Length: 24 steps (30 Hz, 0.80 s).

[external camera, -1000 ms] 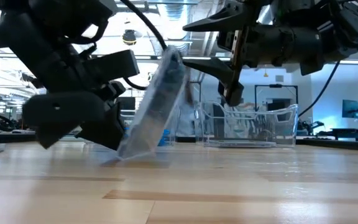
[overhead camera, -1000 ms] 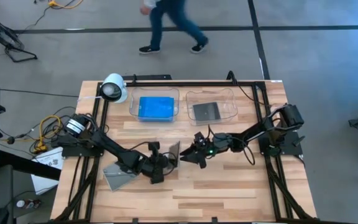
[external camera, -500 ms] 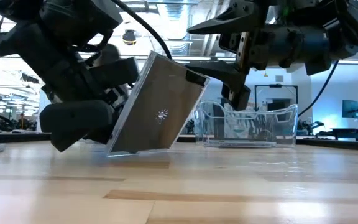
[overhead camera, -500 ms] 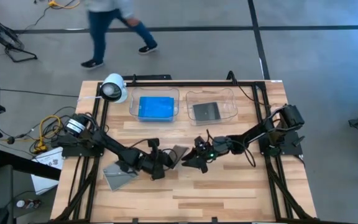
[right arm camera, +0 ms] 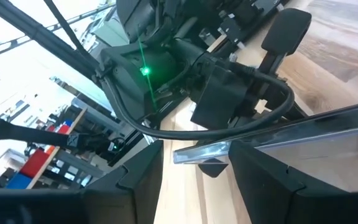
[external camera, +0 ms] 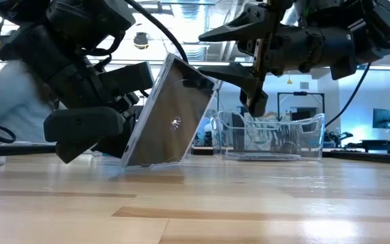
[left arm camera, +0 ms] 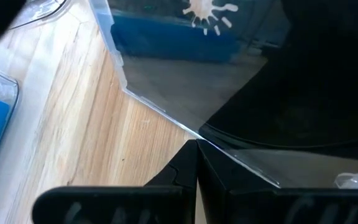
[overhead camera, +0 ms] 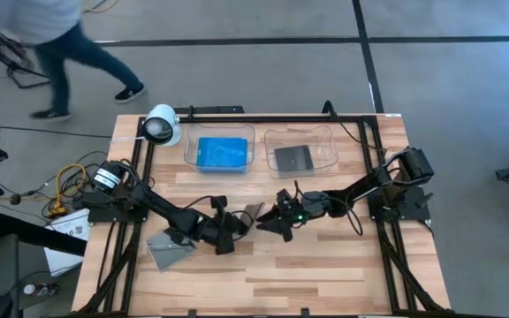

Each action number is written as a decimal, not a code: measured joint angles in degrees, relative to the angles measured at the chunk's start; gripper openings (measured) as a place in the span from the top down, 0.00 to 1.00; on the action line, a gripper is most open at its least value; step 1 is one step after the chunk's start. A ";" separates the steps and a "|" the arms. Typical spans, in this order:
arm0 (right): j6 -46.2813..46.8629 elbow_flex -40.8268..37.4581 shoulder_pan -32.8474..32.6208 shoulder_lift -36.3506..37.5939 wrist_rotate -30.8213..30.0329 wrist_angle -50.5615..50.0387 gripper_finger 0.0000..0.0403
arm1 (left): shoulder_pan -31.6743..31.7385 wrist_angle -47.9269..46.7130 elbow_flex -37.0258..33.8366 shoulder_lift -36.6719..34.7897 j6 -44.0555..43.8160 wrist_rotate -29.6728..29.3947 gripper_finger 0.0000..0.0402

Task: Pick & place jewel cases by type
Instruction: Put the right black cd case into the right transparent bin

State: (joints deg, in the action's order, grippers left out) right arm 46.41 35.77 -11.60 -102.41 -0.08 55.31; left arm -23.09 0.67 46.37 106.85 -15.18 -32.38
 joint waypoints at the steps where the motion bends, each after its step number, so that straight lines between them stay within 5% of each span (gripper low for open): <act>1: 0.04 0.00 0.00 0.00 -0.02 -0.14 0.54 | 0.00 0.14 0.00 0.00 0.00 0.00 1.00; 24: 8.23 0.04 0.14 0.22 -5.18 -0.26 0.45 | 0.04 3.63 0.00 0.16 -5.11 -0.43 1.00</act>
State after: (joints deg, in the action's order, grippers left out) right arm 54.64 35.81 -11.45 -102.19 -5.25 55.04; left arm -23.05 4.30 46.37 107.01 -20.29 -32.81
